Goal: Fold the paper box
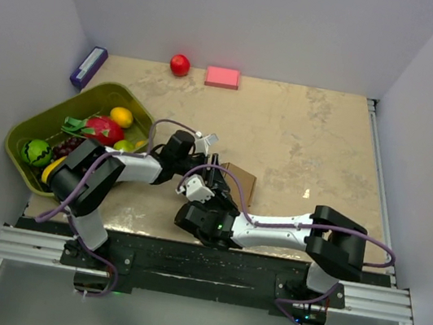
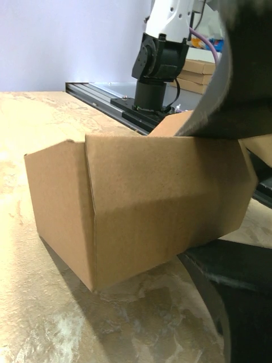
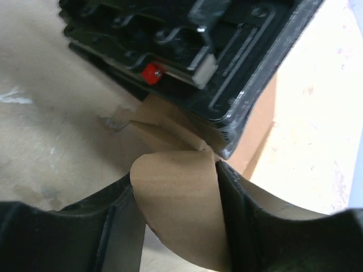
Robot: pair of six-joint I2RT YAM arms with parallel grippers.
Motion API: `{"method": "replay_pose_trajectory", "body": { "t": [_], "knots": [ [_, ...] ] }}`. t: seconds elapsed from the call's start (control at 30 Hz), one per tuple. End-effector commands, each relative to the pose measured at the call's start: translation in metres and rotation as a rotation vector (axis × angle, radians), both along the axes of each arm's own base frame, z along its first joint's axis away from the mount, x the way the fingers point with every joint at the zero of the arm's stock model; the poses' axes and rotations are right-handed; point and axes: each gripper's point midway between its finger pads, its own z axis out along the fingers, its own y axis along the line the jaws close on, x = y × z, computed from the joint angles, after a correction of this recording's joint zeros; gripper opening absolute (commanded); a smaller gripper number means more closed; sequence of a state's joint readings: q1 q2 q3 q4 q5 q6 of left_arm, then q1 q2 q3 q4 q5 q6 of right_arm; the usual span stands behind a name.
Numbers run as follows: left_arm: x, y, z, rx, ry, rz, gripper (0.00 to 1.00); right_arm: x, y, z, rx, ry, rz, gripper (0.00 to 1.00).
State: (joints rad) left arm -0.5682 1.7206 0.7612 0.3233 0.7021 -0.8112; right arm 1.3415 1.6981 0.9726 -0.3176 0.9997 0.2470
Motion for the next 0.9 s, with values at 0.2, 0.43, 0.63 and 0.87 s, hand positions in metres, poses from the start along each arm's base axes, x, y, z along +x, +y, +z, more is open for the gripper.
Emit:
{"method": "replay_pose_trajectory", "body": {
  "t": [0.2, 0.43, 0.63, 0.87],
  "knots": [
    [-0.010, -0.003, 0.012, -0.063, 0.067, 0.003, 0.26, -0.003, 0.011, 0.008, 0.097, 0.016, 0.006, 0.88],
    [-0.031, 0.003, 0.029, -0.126, 0.156, 0.015, 0.23, -0.006, 0.010, 0.012, 0.113, 0.013, 0.015, 0.93],
    [-0.045, 0.012, 0.043, -0.168, 0.234, 0.021, 0.22, -0.016, 0.013, 0.009, 0.068, -0.015, 0.028, 0.93],
    [-0.066, 0.027, 0.040, -0.157, 0.290, 0.018, 0.22, -0.018, 0.001, 0.017, 0.084, -0.027, -0.010, 0.91]
  ]
}}
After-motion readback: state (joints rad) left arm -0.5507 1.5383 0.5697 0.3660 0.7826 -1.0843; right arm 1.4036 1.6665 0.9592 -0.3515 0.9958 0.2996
